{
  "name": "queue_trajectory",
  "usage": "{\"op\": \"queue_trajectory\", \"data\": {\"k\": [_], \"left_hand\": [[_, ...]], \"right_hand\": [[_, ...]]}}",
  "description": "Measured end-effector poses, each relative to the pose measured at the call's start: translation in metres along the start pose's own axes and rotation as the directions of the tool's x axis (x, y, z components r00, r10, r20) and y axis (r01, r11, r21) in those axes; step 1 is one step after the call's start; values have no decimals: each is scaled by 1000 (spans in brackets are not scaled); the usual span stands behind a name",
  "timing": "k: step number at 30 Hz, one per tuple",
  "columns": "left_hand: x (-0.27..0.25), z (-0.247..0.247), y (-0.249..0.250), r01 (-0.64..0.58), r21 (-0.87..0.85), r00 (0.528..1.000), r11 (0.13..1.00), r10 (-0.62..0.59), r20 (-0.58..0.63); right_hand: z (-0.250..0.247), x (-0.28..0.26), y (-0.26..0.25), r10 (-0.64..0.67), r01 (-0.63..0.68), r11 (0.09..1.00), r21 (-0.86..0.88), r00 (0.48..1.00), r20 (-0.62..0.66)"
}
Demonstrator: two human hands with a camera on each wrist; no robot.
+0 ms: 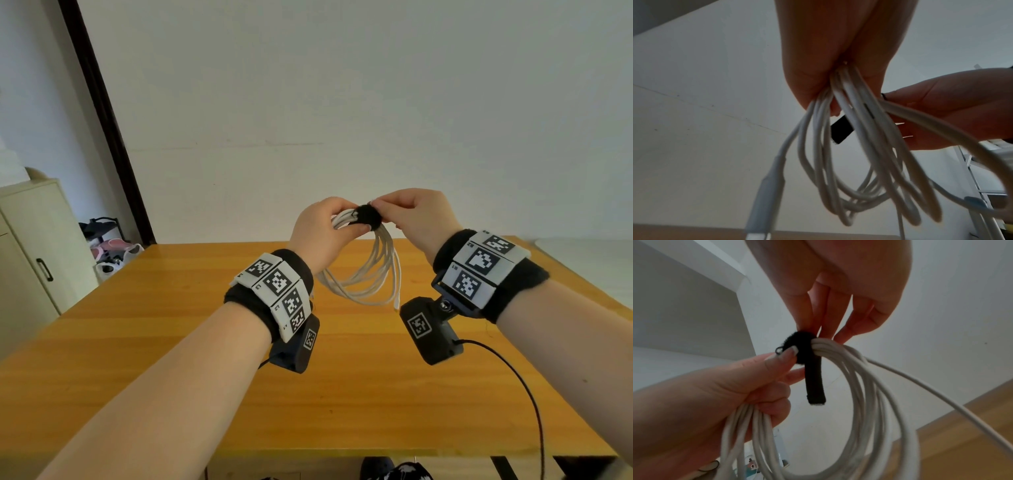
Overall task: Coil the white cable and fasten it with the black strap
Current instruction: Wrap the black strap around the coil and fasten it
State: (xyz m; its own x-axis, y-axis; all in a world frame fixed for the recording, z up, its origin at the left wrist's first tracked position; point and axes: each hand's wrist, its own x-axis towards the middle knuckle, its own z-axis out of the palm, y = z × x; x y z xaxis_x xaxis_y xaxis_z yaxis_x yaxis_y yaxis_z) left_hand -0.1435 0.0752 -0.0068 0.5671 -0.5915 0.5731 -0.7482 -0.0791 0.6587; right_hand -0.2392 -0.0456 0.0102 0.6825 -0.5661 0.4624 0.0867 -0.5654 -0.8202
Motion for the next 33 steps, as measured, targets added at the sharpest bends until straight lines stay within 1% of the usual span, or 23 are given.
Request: {"op": "queue_trajectory", "data": {"k": [2, 5, 6, 9, 11, 13, 15, 17, 20, 23, 26, 29, 31, 33], "left_hand": [[1, 0, -2, 14, -3, 1000, 1000, -14, -16], [3, 0, -3, 36, 7, 996, 999, -36, -78], [4, 0, -2, 44, 2, 994, 999, -43, -103], [6, 0, -1, 50, -16, 985, 999, -52, -167], [7, 1, 1, 54, -17, 980, 998, -56, -189], [6, 2, 3, 66, -33, 979, 997, -71, -193], [6, 2, 4, 81, -47, 979, 996, -88, -181], [5, 2, 4, 108, -59, 981, 992, -116, -156], [6, 3, 3, 165, -134, 977, 977, -180, -114], [5, 2, 3, 196, -155, 976, 968, -208, -66], [2, -1, 6, 181, -106, 983, 978, -181, 9], [0, -2, 10, 130, -9, 990, 991, -129, 57], [0, -4, 13, 111, 10, 992, 994, -112, 65], [1, -6, 16, 106, 9, 991, 994, -107, 82]], "right_hand": [[2, -2, 0, -21, 20, 999, -28, 999, -33], [4, -10, 1, -72, 55, 990, -131, 989, -128], [5, -14, 1, -83, 64, 986, -154, 989, -119], [11, -26, 3, -101, 94, 972, -218, 995, -24], [15, -30, 4, -78, 81, 966, -244, 997, 21], [18, -31, 5, -51, 61, 972, -228, 998, 48], [20, -31, 6, -61, 74, 974, -213, 996, 70], [22, -31, 6, -122, 137, 960, -246, 990, 73], [23, -32, 3, -256, 251, 913, -322, 966, 28], [20, -29, 2, -320, 292, 900, -324, 947, -35], [15, -24, 5, -336, 282, 899, -335, 935, -114], [13, -23, 7, -340, 286, 900, -330, 932, -121], [12, -23, 5, -286, 242, 927, -285, 951, -121], [9, -23, 2, -211, 184, 969, -166, 963, -167]]}}
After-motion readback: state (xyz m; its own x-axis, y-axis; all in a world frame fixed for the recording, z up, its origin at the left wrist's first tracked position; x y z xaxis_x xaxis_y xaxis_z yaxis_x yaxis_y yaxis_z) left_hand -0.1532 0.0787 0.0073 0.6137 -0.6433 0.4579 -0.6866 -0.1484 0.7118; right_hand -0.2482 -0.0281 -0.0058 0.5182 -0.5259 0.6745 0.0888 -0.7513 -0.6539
